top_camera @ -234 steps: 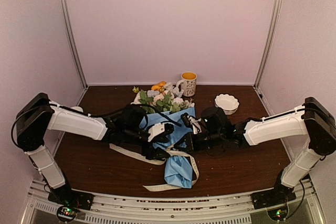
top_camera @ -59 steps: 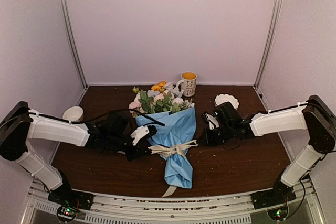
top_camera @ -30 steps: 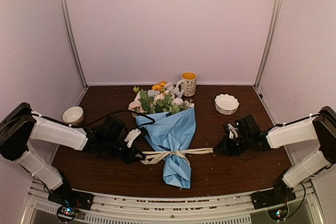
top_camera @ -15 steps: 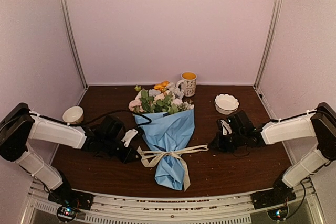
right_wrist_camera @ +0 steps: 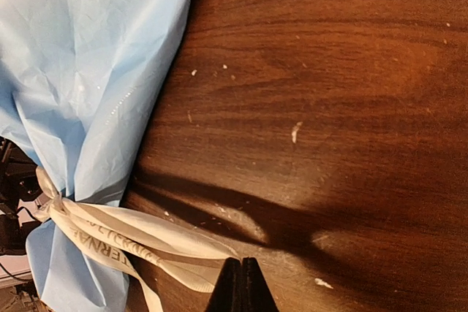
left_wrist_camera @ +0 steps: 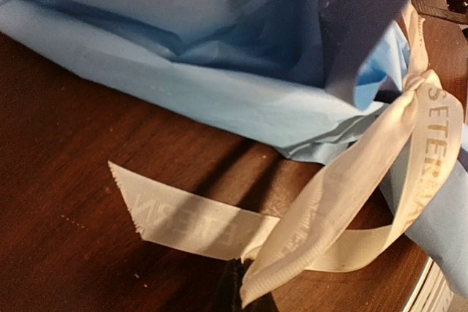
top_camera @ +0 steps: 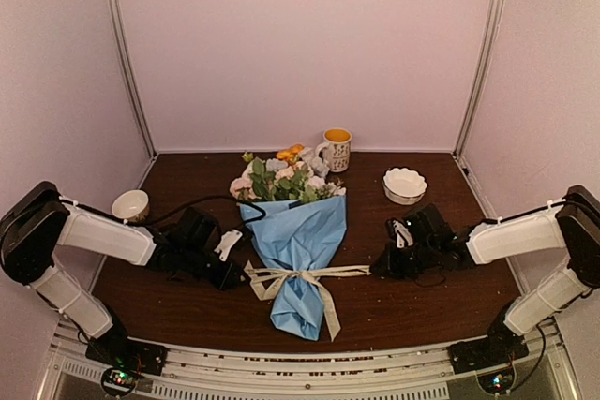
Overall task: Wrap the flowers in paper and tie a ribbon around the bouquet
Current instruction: Tie the half-tied ribbon around the folded bouquet, then reset both arms
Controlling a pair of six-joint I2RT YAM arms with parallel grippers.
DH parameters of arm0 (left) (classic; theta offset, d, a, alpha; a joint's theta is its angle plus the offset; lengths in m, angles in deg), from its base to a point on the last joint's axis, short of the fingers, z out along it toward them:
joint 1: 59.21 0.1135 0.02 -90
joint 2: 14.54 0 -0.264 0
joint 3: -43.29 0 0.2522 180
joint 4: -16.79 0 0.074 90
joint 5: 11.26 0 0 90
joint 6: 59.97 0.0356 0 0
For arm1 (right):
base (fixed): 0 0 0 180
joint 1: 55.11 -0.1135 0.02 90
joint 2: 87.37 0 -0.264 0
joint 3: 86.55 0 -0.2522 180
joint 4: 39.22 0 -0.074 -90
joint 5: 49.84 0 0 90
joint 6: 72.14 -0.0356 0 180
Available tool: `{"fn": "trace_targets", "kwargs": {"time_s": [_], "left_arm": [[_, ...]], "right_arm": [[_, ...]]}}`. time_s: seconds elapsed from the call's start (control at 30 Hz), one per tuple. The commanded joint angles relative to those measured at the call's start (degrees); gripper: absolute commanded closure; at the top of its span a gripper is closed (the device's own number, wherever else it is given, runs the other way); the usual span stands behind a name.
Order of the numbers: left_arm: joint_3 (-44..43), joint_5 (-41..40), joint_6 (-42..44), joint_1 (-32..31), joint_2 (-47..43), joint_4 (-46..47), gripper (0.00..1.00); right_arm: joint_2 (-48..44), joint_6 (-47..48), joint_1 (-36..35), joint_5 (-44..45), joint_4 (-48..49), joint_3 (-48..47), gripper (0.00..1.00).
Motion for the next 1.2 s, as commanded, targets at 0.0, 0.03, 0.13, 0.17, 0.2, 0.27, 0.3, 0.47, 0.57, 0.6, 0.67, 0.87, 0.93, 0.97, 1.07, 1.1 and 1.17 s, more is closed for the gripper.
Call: {"fn": "trace_targets", "kwargs": {"time_s": [0.0, 0.03, 0.13, 0.17, 0.2, 0.27, 0.3, 0.47, 0.57, 0.6, 0.67, 0.87, 0.93, 0.97, 1.07, 1.1, 1.17], "left_arm": [[0.4, -3.6, -1.4, 1.2, -0.7, -2.1, 1.00], [1.3, -4.5, -1.5, 1.2, -1.4, -2.1, 1.00], [1.8, -5.3, 0.0, 1.2, -2.2, -3.7, 1.00], [1.4, -5.0, 0.4, 1.2, -2.4, -4.2, 1.00], [1.2, -4.7, 0.6, 1.2, -2.7, -4.2, 1.00], [1.5, -5.7, 0.4, 1.2, -4.9, -2.9, 0.64], [1.9, -7.1, 0.3, 1.2, -6.9, -2.6, 0.44], [2.9, -12.4, 1.8, 1.2, -19.3, -7.6, 0.02], [2.7, -16.8, 2.1, 1.3, -24.1, -11.5, 0.02], [2.0, -18.6, 2.0, 1.3, -25.1, -12.6, 0.02], [-1.0, -22.7, 1.5, 1.4, -25.2, -14.2, 0.02], [-10.7, -31.9, 0.3, 4.5, -18.4, -15.0, 0.02], [-12.2, -32.3, -0.8, 6.5, -16.7, -13.3, 0.02], [-12.7, -33.4, -1.4, 7.1, -16.0, -12.4, 0.02], [-14.5, -39.5, -2.3, 8.2, -13.0, -11.7, 0.02], [-15.3, -41.1, -2.3, 8.6, -11.8, -11.8, 0.02], [-16.6, -43.4, -2.4, 10.4, -9.2, -12.1, 0.02]], "right_arm": [[-1.5, -0.9, 0.0, 6.0, -3.4, 0.6, 1.00], [-1.9, -1.0, 0.7, 6.0, -2.9, 2.2, 1.00], [-2.9, -1.6, 1.4, 6.6, -1.8, 4.6, 1.00], [-2.9, -1.9, 1.2, 5.9, -0.3, 4.8, 1.00], [-3.1, -2.1, 1.0, 5.2, 0.4, 4.7, 1.00], [-3.7, -1.7, 1.0, 4.6, -0.1, 3.2, 0.87], [-4.6, -1.2, 1.0, 5.1, -1.4, 2.2, 0.68], [-14.9, 1.3, 1.1, 10.6, -9.5, -0.7, 0.00], [-20.7, 2.9, 2.2, 14.5, -12.4, -0.2, 0.00], [-22.3, 3.2, 3.0, 15.2, -14.2, -0.4, 0.00], [-25.2, 4.2, 4.6, 16.5, -16.5, -1.0, 0.00], [-33.5, 4.4, 7.4, 20.1, -19.6, -0.8, 0.00], [-35.2, 4.0, 7.6, 21.3, -18.3, 0.1, 0.00], [-35.4, 3.8, 7.8, 21.8, -17.8, 0.3, 0.00], [-34.5, 3.0, 7.9, 22.8, -17.9, -0.6, 0.00], [-34.3, 2.9, 7.9, 22.7, -17.9, -0.9, 0.00], [-34.8, 3.8, 8.0, 22.7, -17.5, -1.0, 0.00]]}}
